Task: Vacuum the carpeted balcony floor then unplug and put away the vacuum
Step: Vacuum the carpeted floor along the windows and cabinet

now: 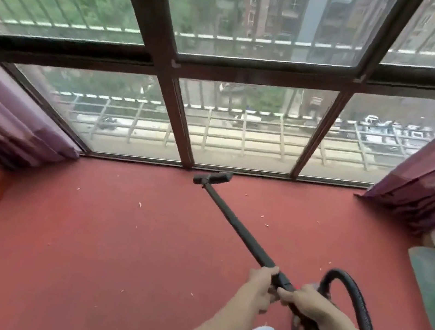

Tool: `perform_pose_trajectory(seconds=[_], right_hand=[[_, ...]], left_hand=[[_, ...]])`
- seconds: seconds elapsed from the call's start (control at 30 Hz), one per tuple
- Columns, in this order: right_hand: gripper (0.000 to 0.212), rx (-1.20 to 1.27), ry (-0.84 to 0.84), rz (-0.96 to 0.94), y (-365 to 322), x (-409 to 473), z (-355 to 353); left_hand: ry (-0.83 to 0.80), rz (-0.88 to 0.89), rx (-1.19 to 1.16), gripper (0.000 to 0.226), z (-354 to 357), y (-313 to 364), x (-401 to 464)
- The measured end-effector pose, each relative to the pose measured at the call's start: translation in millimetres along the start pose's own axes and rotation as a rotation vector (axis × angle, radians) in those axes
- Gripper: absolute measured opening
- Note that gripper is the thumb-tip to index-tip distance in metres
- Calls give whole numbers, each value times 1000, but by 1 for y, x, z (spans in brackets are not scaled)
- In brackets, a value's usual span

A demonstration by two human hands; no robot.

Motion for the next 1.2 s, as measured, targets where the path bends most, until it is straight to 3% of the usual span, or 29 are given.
perform_pose_trajectory(seconds=[0.13,0.23,0.37,0.47,0.6,0.73,0.77,0.83,1.07,1.13,1.2], right_hand=[[23,462,-209,89,-4,-3,32],[23,651,-278,100,0,-11,49],[31,443,-109,41,18,-32,74],[31,529,-27,55,36,-35,84],[30,713,-65,142,62,-21,95],[26,807,-101,225,85,14,105],[26,842,-134,257,92,22,107],[28,868,-210,335,109,34,116],[26,575,-349,447,141,30,145],[18,684,-357,444,141,30,142],[24,907,-312,423,132,32,134]], left_hand=[[-97,-32,-27,17,-20,2,-11],[-107,-36,56,18,-29,6,-10],[-70,-29,100,20,-35,-3,-9],[-59,-48,211,23,-34,-15,-7],[-12,-6,539,18,-35,-37,-4],[-65,-88,703,12,-43,-60,-5],[-76,-100,726,6,-46,-63,-5],[-64,-110,753,14,-55,-66,-5],[-20,-68,735,15,-82,-53,-18],[-4,-51,767,17,-84,-53,-23],[6,-31,796,17,-83,-52,-30]])
Point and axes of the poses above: each hand's wrist, its own x-axis towards the middle knuckle, its own z-axis out of the palm, y = z × x, the point moved 2 cm from there along x, towards the middle knuckle, and after that the axes turned 8 degrees about -x, right-handed, at the moved point
